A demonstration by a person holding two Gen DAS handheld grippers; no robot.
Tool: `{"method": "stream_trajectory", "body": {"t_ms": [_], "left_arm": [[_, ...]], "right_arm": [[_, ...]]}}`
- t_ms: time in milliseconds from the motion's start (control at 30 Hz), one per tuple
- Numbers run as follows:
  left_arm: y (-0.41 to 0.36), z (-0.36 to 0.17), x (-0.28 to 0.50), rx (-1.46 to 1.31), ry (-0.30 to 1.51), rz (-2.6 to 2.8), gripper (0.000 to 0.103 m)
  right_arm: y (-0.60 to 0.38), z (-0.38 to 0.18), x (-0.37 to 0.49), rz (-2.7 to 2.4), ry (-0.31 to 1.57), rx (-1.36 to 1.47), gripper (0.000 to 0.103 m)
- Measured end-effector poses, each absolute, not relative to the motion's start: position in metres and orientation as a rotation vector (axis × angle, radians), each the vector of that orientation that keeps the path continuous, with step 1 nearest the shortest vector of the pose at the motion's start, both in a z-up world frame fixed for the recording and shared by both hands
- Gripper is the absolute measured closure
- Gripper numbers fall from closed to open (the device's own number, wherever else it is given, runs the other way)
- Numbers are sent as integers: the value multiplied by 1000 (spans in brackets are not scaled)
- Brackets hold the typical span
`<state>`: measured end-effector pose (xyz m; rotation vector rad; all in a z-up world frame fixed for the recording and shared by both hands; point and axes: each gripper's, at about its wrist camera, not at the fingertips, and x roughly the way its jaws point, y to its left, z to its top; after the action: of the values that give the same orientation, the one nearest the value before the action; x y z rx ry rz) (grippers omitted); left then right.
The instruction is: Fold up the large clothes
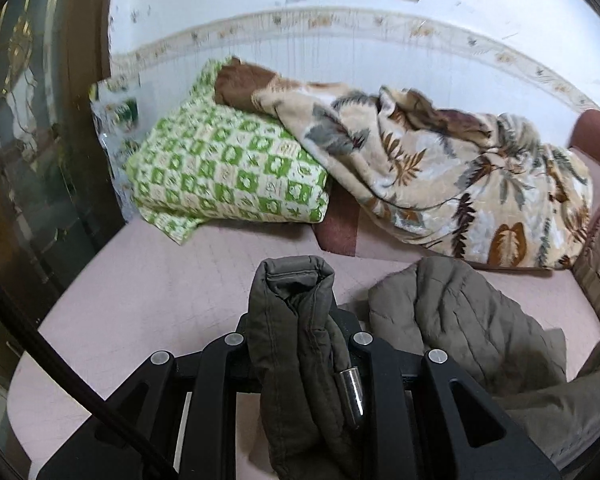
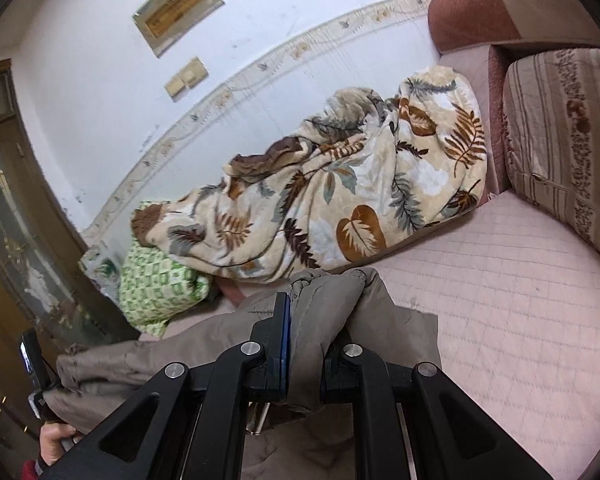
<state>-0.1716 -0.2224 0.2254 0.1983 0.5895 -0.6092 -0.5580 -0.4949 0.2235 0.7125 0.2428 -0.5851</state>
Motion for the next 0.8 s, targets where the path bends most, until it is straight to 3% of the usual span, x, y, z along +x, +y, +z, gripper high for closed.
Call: {"method": "stream_trajectory", "body": {"t_ms": [333,567,800], "left_arm": [[-298,186,-81,243,674,-529,66],[-305,169,-59,316,659,-488,42],[-296,165,-32,297,701,-455,35]], "right_arm": [[-586,177,-494,-672,316,829,92],[-624,121,-462,-722,383,910,92],[-647,87,-450,-767,416,1003,92]]}}
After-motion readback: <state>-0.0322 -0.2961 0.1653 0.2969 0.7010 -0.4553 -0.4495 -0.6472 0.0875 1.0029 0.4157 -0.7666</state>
